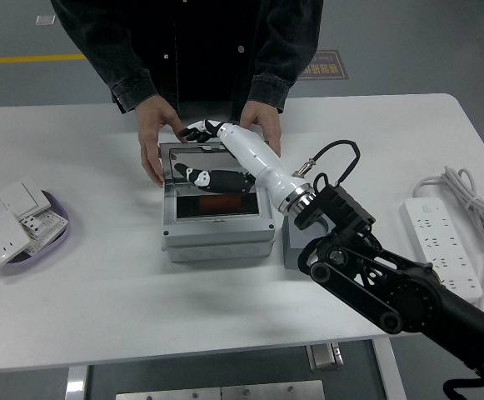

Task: Pick up the cylinder from the cube,place it in the box,flap close box

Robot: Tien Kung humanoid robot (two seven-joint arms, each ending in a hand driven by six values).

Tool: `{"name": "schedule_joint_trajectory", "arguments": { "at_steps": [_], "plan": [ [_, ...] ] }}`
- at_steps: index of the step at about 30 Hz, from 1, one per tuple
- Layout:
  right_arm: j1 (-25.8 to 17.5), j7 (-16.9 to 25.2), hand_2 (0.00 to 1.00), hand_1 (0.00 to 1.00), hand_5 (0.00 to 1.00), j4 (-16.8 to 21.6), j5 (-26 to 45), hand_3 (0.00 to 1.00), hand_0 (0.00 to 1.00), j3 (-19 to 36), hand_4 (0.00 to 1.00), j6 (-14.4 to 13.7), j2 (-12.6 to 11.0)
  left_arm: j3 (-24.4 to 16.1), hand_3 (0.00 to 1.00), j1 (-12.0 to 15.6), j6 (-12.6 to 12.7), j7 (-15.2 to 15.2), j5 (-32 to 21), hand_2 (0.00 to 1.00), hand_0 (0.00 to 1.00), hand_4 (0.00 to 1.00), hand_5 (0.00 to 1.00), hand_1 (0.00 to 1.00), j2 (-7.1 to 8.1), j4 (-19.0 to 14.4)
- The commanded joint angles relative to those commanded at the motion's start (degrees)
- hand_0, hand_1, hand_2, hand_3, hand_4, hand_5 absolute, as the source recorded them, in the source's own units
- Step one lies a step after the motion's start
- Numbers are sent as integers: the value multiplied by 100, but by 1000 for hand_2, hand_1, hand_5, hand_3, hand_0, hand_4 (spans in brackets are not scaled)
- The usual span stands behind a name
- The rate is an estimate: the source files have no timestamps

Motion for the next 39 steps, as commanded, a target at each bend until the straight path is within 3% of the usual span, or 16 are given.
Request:
{"name": "schedule_joint_trajectory", "arguments": {
  "at_steps": [3, 4, 9, 10, 16, 22, 32, 39],
  "plan": [
    [358, -109, 706, 686, 465, -307, 139, 704, 803, 35, 733, 41, -48, 21, 641, -17, -2, -10, -6, 577, 639, 721, 298, 664, 13, 0],
    [462, -126, 661, 613, 455, -411, 148, 687, 553, 20, 716, 57, -49, 25, 641, -22, -3, -11, -6, 577, 638, 719, 295, 664, 16, 0],
    [965, -69, 661, 613, 455, -1075, 274, 687, 553, -216, 716, 116, 28, 52, 641, -49, -6, -9, -3, 577, 638, 719, 295, 664, 26, 0],
    [1011, -43, 643, 578, 438, -1181, 309, 682, 420, -271, 702, 125, 43, 56, 640, -53, -6, -8, -3, 576, 639, 720, 295, 664, 27, 0],
    [1114, 56, 635, 554, 419, -1807, 428, 680, 410, -680, 682, 167, 98, 83, 640, -65, -8, -3, 1, 576, 638, 719, 294, 663, 26, 0],
    [1039, 8, 631, 543, 412, -1605, 245, 680, 412, -878, 671, 200, 26, 94, 640, -53, -9, 0, -2, 576, 638, 719, 293, 663, 19, 0],
    [894, -251, 629, 542, 410, -765, -287, 680, 405, -1041, 671, 284, -271, 124, 639, -59, -12, -29, -43, 575, 638, 719, 293, 663, 22, 0],
    [731, -684, 626, 534, 408, -340, -1005, 679, 411, -1353, 671, 659, -476, 104, 639, -41, -9, -27, -44, 574, 638, 718, 293, 663, 26, 0]
  ]
}}
